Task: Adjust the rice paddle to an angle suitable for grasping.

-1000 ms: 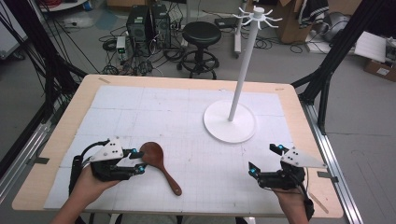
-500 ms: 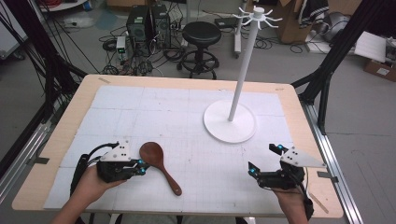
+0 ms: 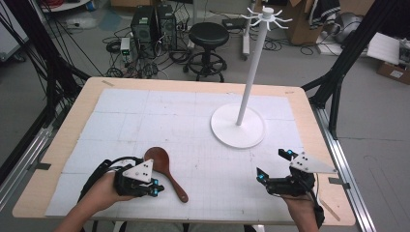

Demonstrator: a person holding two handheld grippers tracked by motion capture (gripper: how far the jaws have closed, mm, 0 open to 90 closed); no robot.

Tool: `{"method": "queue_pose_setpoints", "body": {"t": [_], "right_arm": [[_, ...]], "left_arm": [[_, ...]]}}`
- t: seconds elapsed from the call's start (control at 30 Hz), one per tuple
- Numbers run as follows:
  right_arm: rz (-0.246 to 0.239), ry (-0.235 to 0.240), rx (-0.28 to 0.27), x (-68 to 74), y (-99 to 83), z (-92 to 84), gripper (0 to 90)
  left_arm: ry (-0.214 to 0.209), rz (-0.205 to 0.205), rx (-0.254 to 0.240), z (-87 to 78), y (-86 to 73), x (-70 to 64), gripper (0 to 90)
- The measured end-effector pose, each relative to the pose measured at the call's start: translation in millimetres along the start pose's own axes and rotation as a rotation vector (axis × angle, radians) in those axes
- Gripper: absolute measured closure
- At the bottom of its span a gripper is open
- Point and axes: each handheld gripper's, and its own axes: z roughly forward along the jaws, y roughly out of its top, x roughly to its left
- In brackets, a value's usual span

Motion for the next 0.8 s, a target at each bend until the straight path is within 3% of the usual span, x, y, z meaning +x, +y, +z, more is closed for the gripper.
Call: {"method": "queue_pose_setpoints", "body": {"t": [0.07,0.3,0.37,0.6,0.8], "right_arm": [[0.004,-0.001,-0.003,-0.3,0.0,-0.4,0.4],[0.004,-0.002,-0.002,-1.0,-0.2,-0.9,0.5],[0.004,0.0,-0.001,-0.5,0.0,-0.8,0.5],[0.002,0.0,-0.003,-0.8,0.0,-1.0,0.5],[0.004,0.0,-0.007,-0.8,0.3,-1.8,0.5]], "left_arm": [[-0.029,0.005,0.02,5.2,1.5,1.1,90.0],[-0.061,0.039,0.075,20.6,13.0,2.5,90.0],[-0.062,0.05,0.111,24.6,16.4,2.9,90.0],[-0.077,0.042,0.154,39.0,24.2,1.6,90.0],[-0.071,0.062,0.201,46.9,29.6,2.3,90.0]]}}
